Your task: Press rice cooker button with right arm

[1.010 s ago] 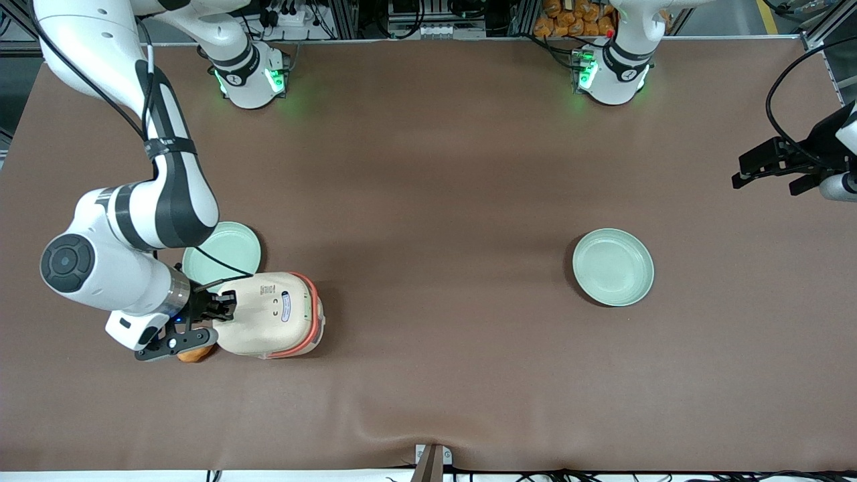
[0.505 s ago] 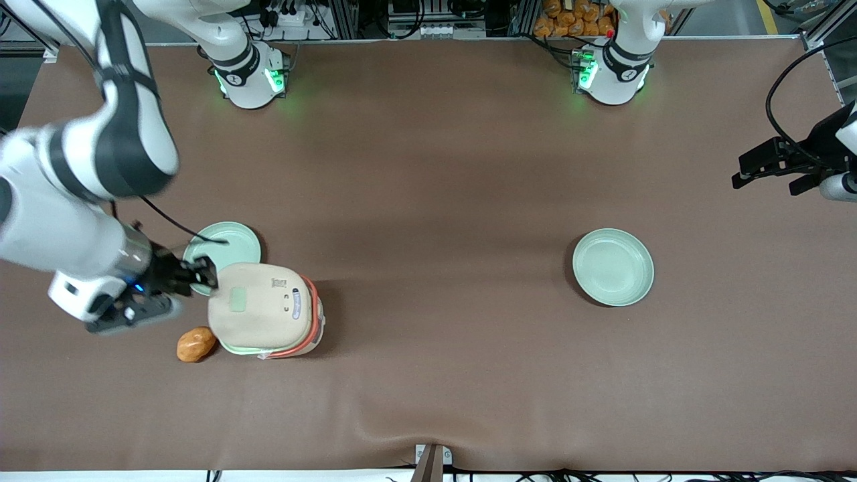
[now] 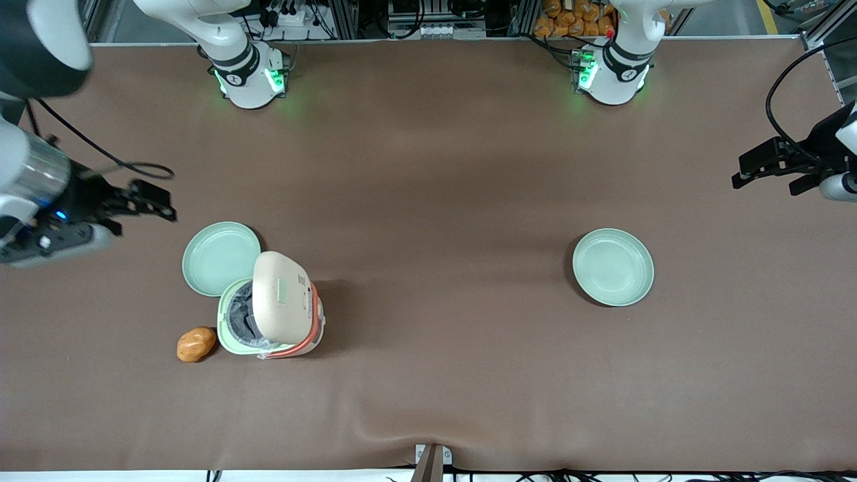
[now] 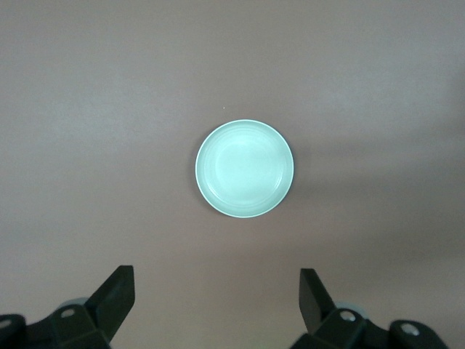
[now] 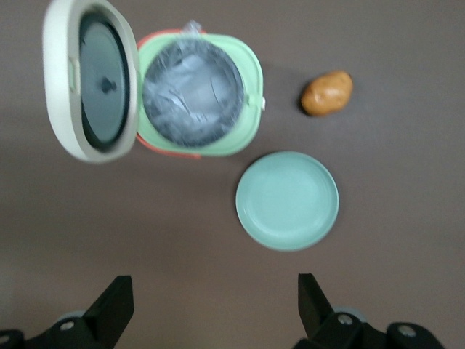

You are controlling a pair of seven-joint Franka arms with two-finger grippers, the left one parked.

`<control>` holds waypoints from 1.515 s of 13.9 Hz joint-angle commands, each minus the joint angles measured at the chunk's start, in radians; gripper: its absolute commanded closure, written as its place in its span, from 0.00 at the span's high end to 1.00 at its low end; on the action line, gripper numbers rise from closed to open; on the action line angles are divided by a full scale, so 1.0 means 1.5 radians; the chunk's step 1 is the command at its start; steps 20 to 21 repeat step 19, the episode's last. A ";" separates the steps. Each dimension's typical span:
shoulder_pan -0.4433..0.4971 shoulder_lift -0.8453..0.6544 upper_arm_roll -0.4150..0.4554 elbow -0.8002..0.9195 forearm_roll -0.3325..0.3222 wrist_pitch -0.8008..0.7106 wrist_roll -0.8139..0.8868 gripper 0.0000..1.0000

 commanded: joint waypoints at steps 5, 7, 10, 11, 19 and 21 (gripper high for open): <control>-0.074 -0.062 -0.002 -0.029 -0.006 -0.032 -0.049 1.00; -0.066 -0.064 -0.026 -0.034 -0.013 -0.026 -0.063 1.00; -0.062 -0.064 -0.027 -0.034 -0.050 -0.030 -0.061 1.00; -0.057 -0.064 -0.026 -0.032 -0.069 -0.030 -0.061 1.00; -0.046 -0.063 -0.024 -0.031 -0.081 -0.040 -0.041 1.00; -0.046 -0.063 -0.024 -0.031 -0.081 -0.040 -0.041 1.00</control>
